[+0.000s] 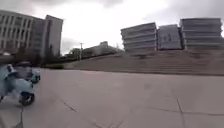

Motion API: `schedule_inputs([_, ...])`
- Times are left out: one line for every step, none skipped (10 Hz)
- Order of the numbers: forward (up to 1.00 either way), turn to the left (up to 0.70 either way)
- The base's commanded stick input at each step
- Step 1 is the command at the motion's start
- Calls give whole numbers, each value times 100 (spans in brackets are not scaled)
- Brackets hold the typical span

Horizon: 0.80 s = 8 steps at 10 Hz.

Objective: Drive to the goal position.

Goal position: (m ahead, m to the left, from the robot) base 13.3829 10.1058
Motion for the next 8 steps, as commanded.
schedule_inputs([100, 25])
schedule_inputs([100, 25])
schedule_inputs([100, 25])
schedule_inputs([100, 25])
schedule_inputs([100, 25])
schedule_inputs([100, 25])
schedule_inputs([100, 25])
schedule_inputs([100, 25])
